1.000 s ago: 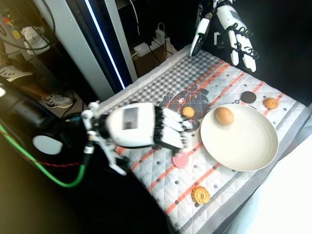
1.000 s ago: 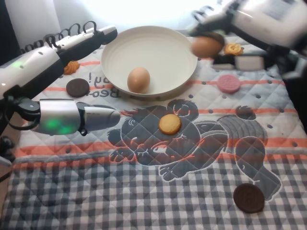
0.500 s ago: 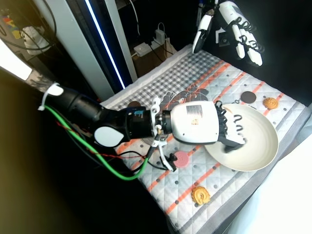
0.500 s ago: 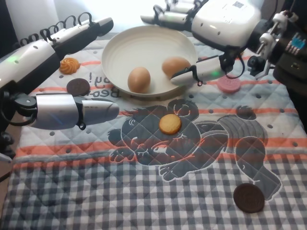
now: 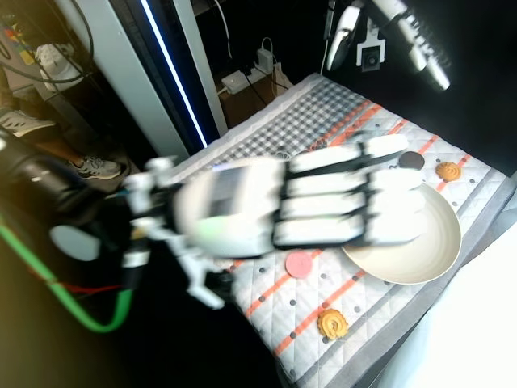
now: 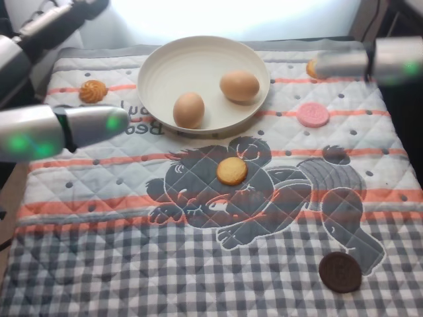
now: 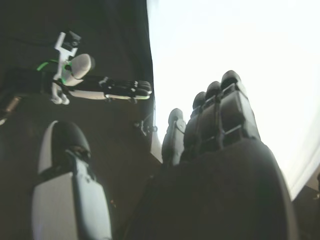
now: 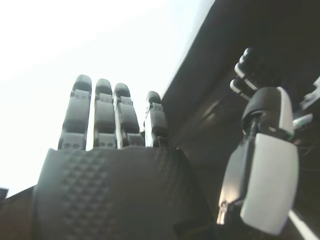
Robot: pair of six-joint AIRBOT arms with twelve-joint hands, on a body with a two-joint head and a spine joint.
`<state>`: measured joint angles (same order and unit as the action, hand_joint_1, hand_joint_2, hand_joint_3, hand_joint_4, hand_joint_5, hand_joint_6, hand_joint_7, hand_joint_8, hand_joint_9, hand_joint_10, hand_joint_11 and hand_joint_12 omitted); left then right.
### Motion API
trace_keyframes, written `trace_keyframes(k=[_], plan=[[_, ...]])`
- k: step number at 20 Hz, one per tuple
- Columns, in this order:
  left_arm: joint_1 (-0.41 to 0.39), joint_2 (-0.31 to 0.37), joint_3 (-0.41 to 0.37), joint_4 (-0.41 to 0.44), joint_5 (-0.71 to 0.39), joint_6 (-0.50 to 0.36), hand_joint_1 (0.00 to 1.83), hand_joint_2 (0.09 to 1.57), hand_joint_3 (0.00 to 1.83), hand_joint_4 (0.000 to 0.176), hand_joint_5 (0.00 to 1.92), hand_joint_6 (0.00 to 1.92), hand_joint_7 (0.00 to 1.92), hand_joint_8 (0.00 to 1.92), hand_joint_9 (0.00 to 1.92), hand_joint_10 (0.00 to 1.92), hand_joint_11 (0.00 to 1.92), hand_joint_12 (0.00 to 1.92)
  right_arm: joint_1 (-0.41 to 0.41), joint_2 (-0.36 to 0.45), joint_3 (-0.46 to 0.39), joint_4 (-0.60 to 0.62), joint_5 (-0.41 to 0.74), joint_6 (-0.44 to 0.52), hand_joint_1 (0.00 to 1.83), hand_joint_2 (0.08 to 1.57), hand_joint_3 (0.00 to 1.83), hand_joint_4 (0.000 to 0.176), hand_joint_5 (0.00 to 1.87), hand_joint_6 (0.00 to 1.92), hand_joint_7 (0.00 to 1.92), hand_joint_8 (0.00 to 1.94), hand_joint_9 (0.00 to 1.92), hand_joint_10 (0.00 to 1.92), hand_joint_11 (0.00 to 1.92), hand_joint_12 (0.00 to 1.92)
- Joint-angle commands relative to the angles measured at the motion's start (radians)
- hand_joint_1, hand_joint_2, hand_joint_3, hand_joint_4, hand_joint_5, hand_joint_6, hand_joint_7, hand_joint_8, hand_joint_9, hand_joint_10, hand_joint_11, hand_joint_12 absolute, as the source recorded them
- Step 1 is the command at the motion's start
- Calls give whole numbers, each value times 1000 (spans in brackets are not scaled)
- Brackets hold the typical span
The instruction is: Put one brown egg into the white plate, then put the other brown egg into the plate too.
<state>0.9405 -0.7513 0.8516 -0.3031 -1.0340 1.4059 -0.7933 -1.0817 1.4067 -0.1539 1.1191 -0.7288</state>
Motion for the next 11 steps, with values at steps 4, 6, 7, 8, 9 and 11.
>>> trace_keyframes(k=[4,6,7,8,9,11], plan=[[64,17,24,66,-304,-298,555,891,0,176,3,0,0,0,0,0,0,0,-91,47,-100,84,274,5,604,900,7,176,0,0,0,0,0,0,0,0],[76,4,54,82,-345,-417,587,868,0,165,10,3,0,0,0,0,0,0,-129,53,-119,116,336,5,624,854,0,176,0,0,3,1,0,0,0,0],[86,-6,73,83,-370,-482,600,863,0,139,1,0,0,0,0,0,0,0,-151,58,-128,138,372,5,641,883,3,176,0,0,21,8,0,0,0,0],[92,-14,87,78,-391,-521,600,863,0,139,1,0,0,0,0,0,0,0,-162,65,-136,155,397,5,641,883,3,176,0,0,21,8,0,0,0,0],[98,-21,98,71,-406,-553,640,849,0,116,0,0,0,0,0,0,0,0,-167,72,-141,167,405,5,590,933,19,176,0,0,13,2,0,0,0,0],[113,-38,124,52,-471,-625,699,830,0,162,0,0,0,0,0,0,0,0,-173,84,-143,188,424,5,584,959,7,176,0,0,62,5,86,13,69,36]])
